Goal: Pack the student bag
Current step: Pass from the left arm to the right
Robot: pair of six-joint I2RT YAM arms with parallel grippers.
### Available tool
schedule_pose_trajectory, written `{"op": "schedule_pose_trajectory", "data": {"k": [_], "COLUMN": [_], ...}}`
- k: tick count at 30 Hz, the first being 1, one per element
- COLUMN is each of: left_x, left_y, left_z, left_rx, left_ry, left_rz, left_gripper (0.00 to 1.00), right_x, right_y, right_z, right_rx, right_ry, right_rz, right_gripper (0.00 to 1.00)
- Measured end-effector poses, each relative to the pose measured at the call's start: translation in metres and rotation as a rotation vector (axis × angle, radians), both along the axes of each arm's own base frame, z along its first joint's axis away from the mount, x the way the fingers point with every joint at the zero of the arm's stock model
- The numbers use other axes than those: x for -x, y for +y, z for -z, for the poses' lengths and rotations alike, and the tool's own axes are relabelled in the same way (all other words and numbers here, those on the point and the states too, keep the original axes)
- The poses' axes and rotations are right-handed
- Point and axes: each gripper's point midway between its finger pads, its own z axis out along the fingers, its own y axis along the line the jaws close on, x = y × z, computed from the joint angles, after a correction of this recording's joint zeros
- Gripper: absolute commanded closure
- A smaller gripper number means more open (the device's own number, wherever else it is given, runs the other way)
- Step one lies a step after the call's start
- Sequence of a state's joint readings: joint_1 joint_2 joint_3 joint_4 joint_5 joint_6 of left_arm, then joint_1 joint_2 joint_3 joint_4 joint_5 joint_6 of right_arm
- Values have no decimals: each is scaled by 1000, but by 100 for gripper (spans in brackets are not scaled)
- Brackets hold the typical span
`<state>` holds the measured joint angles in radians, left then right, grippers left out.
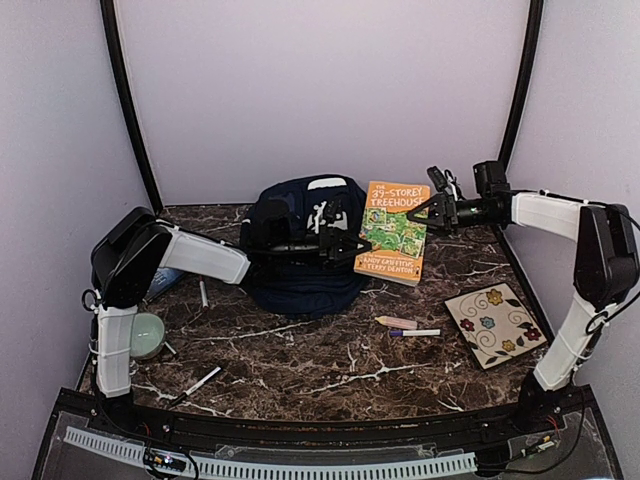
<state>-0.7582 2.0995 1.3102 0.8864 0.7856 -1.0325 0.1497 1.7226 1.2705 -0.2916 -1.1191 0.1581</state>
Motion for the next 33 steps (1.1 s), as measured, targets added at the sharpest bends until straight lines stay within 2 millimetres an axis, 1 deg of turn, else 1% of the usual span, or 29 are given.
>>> {"op": "schedule_pose_trajectory", "data": {"k": [1, 3, 4, 6, 7, 10, 11, 12, 13, 14, 15, 17, 18, 20, 22, 26, 29, 32, 33], "left_x": [0, 1, 1, 1, 1, 0, 0, 1, 1, 1, 1, 1, 2, 5, 8, 14, 20, 28, 30], "left_y": [0, 1, 1, 1, 1, 2, 2, 2, 2, 2, 2, 3, 3, 5, 5, 5, 5, 6, 6], "left_z": [1, 2, 3, 5, 7, 10, 9, 9, 9, 8, 8, 8, 7, 9, 11, 12, 11, 9, 7], "left_rx": [-1, -5, -6, -12, -16, -23, -23, -25, -27, -28, -33, -42, -43, -49, -54, -58, -57, -43, -35], "left_ry": [0, 2, 0, -4, -6, -23, -30, -39, -49, -62, -71, -85, -95, -120, -138, -190, -211, -205, -201], "left_rz": [0, 0, 0, -1, -2, -11, -12, -14, -15, -16, -18, -21, -17, -7, 6, 49, 86, 133, 142], "left_gripper": [100, 100, 100, 100, 100, 100, 100, 98, 91, 79, 70, 57, 54, 50, 48, 47, 50, 59, 67], "right_x": [1, 2, 3, 6, 6, 6, 5, 5, 4, 4, 4, 3, 4, 7, 13, 35, 55, 65, 66], "right_y": [1, 3, 4, 5, 5, 6, 6, 6, 6, 6, 6, 6, 7, 10, 15, 34, 49, 57, 58], "right_z": [-3, -10, -13, -19, -21, -28, -30, -31, -32, -33, -33, -32, -32, -30, -24, -15, -15, -17, -18], "right_rx": [-18, -54, -70, -99, -111, -139, -144, -146, -150, -152, -153, -150, -150, -147, -136, -100, -70, -49, -44], "right_ry": [-4, -10, -17, -37, -34, -12, -6, -5, -1, 0, -2, -4, 3, 22, 71, 220, 316, 360, 371], "right_rz": [-9, -20, -25, -30, -31, -26, -23, -22, -19, -19, -18, -17, -19, -26, -34, -71, -114, -133, -134], "right_gripper": [20, 20, 39, 54, 60, 67, 72, 81, 90, 98, 98, 98, 98, 98, 98, 98, 98, 98, 98]}}
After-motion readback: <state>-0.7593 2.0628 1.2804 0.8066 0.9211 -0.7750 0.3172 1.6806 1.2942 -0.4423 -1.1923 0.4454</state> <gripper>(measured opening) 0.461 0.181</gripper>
